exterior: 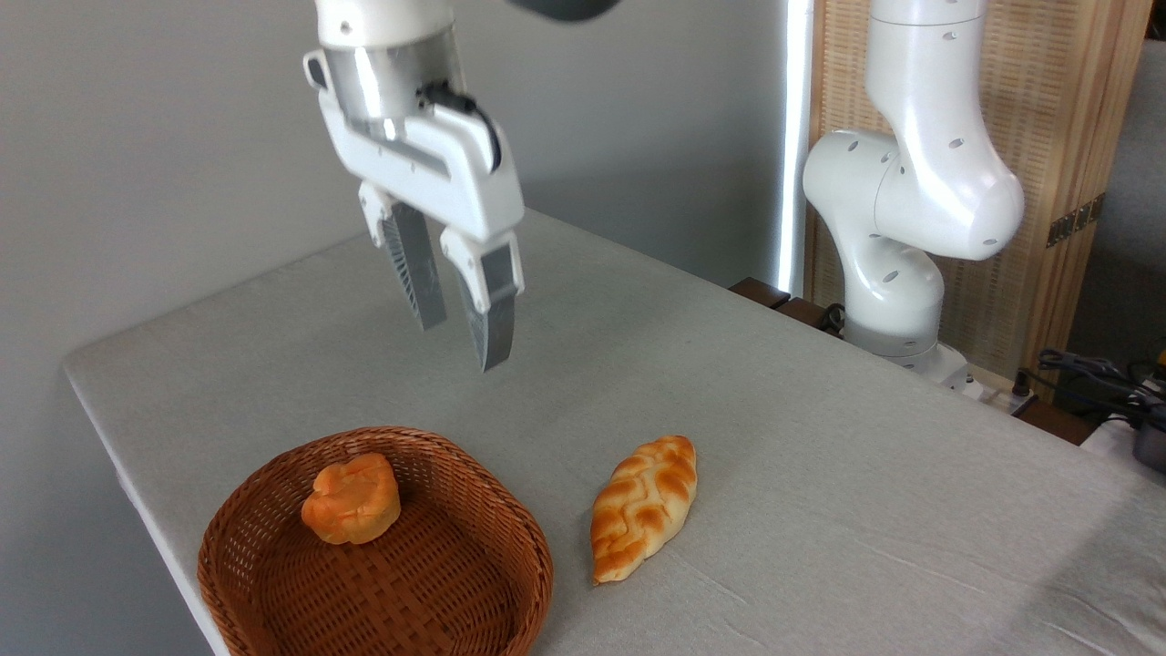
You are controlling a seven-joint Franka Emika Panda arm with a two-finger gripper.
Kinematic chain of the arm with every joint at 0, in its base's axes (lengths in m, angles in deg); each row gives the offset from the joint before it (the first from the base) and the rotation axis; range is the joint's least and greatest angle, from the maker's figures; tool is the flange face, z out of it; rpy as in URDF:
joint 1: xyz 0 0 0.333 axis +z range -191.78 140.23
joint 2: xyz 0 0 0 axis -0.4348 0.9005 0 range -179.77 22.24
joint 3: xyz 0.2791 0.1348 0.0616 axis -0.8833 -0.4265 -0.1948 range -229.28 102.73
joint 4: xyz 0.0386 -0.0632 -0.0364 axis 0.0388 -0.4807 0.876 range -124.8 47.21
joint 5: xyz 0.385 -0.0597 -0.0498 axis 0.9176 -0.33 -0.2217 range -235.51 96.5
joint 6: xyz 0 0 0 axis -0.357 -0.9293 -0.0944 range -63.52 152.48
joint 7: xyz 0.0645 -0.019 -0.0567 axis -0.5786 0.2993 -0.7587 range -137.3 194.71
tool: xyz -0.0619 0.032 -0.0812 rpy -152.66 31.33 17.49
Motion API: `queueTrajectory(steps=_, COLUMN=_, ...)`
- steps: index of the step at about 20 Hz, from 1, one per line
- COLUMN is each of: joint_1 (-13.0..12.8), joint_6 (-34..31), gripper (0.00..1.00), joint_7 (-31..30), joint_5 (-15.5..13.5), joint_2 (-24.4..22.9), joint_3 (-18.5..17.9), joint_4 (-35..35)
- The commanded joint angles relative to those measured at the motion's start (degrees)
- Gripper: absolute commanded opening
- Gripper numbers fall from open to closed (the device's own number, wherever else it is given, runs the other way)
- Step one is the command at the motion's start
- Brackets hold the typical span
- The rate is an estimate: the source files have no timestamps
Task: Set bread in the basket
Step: 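Open the gripper and lift it away from the basket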
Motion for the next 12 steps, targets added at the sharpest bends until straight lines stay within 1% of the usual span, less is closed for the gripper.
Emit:
queueTrajectory(steps=1, joint_1=3.1, joint_6=-1.9, gripper=1.0, joint_7=-0.3, joint_5=0.1, joint_2=-0.9, joint_3=2.1, joint_4=0.8)
queueTrajectory(steps=2, joint_1=3.1, joint_6=-1.9, gripper=1.0, joint_7=0.0, joint_5=0.2, joint_2=-1.0, joint_3=2.0, joint_4=0.8)
queueTrajectory(steps=4, joint_1=3.1, joint_6=-1.9, gripper=1.0, joint_7=0.6, joint_5=2.2, joint_2=-1.0, joint_3=2.1, joint_4=0.8)
queueTrajectory(steps=5, joint_1=3.1, joint_6=-1.9, gripper=1.0, joint_7=0.7, joint_5=2.6, joint_2=-1.0, joint_3=2.1, joint_4=0.8)
queueTrajectory(steps=12, joint_1=3.1, joint_6=-1.8, gripper=1.0, joint_7=0.2, joint_5=2.4, joint_2=-1.0, joint_3=1.8, joint_4=0.8)
